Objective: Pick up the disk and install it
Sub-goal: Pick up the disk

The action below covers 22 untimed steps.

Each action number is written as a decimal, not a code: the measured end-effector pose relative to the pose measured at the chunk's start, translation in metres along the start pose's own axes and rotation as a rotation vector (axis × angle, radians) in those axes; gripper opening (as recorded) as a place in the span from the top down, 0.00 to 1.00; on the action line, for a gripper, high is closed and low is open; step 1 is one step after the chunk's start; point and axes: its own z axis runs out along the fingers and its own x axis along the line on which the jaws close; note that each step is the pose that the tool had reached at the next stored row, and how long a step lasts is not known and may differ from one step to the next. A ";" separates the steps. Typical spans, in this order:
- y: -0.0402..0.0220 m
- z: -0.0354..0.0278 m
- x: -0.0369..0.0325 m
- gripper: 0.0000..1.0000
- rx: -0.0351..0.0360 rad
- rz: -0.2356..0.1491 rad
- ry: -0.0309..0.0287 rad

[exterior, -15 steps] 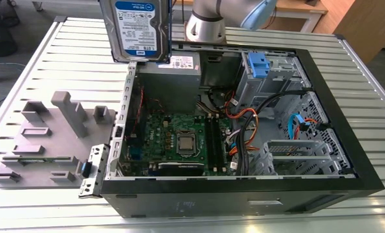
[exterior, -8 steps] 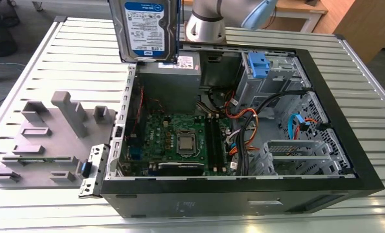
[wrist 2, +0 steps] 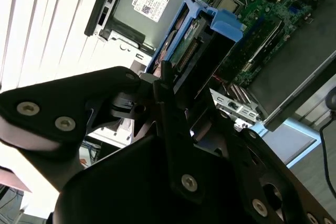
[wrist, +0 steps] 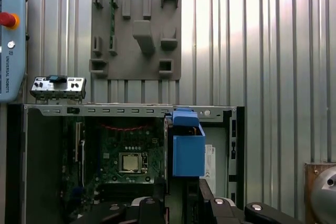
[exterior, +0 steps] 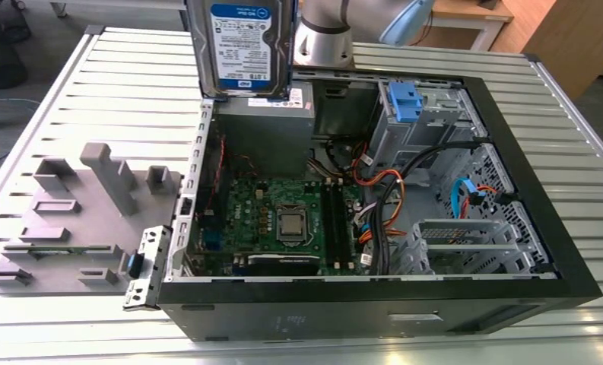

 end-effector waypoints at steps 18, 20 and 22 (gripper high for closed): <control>-0.0395 0.0000 -0.0007 0.65 0.0000 0.000 -0.0001; -0.0449 0.0001 -0.0008 0.65 0.0001 0.000 -0.0001; -0.0503 0.0001 -0.0009 0.65 0.0000 0.000 0.0000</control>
